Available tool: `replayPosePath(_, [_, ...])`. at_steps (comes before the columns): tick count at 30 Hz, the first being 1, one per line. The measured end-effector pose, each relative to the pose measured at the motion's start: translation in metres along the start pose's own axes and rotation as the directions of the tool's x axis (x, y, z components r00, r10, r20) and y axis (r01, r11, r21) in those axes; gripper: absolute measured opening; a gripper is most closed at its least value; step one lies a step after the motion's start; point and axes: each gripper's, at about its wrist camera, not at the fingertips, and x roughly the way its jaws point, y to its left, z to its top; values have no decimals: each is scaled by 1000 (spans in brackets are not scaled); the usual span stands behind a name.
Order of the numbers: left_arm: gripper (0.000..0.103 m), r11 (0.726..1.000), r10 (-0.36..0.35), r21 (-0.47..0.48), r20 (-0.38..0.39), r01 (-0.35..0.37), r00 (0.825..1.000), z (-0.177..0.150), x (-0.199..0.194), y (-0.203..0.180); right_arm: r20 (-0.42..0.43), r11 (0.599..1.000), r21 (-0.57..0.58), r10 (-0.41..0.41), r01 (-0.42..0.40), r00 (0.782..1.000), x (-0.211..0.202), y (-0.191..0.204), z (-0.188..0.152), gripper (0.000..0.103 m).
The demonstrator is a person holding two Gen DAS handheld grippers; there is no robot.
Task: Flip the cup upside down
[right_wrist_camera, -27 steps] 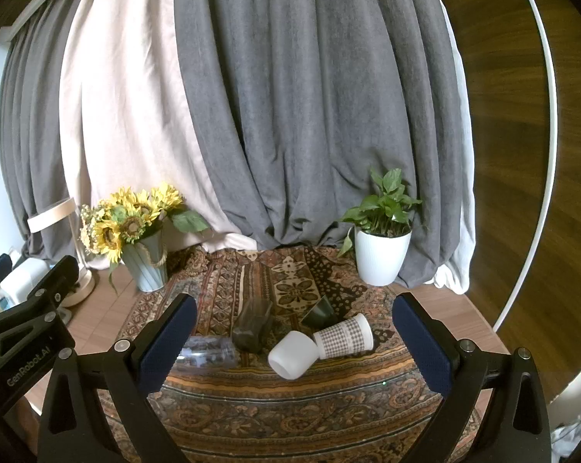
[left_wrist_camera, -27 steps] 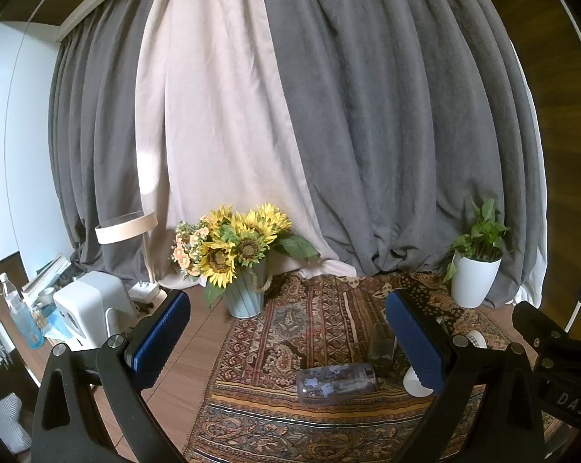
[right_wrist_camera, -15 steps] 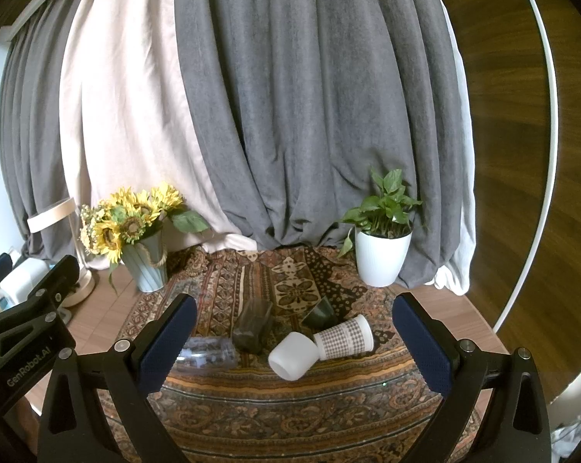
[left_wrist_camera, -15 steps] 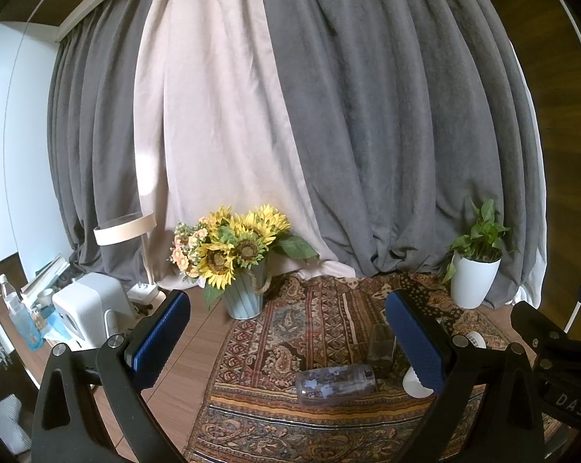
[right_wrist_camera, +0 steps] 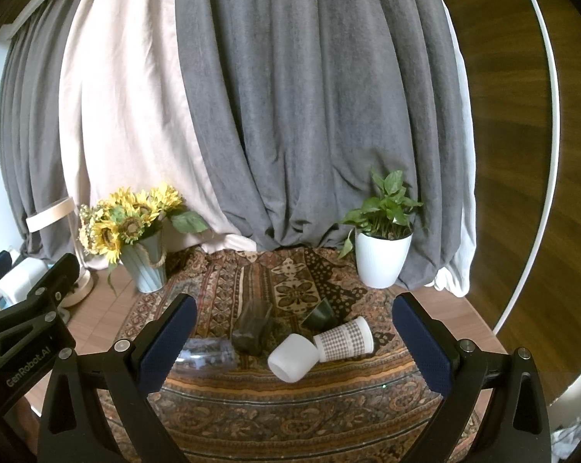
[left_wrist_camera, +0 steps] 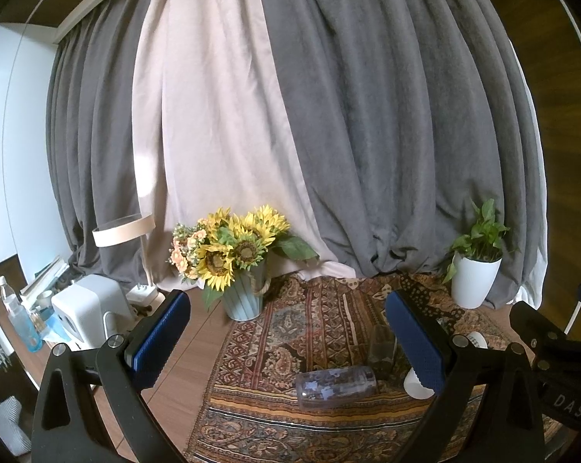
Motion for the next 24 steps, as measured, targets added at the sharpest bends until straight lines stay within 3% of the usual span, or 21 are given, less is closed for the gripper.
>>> replayPosePath(7, [103, 1000, 1, 2, -21, -1, 1000, -3, 8, 0, -15, 1000, -5, 5, -5, 1000, 8, 4, 1, 102])
replayPosePath(12, [103, 1000, -3, 18, -76, 5, 997, -9, 27, -1, -47, 1000, -15, 10, -11, 999, 22, 10, -1, 102])
replayPosePath(18, [103, 1000, 3, 24, -134, 1, 991, -16, 57, 2, -139, 999, -19, 38, -41, 990, 59, 19, -4, 102])
replayPosePath(24, [103, 999, 39, 40, -189, -32, 981, -27, 94, 8, -245, 995, -13, 88, -94, 965, 111, 33, -7, 100])
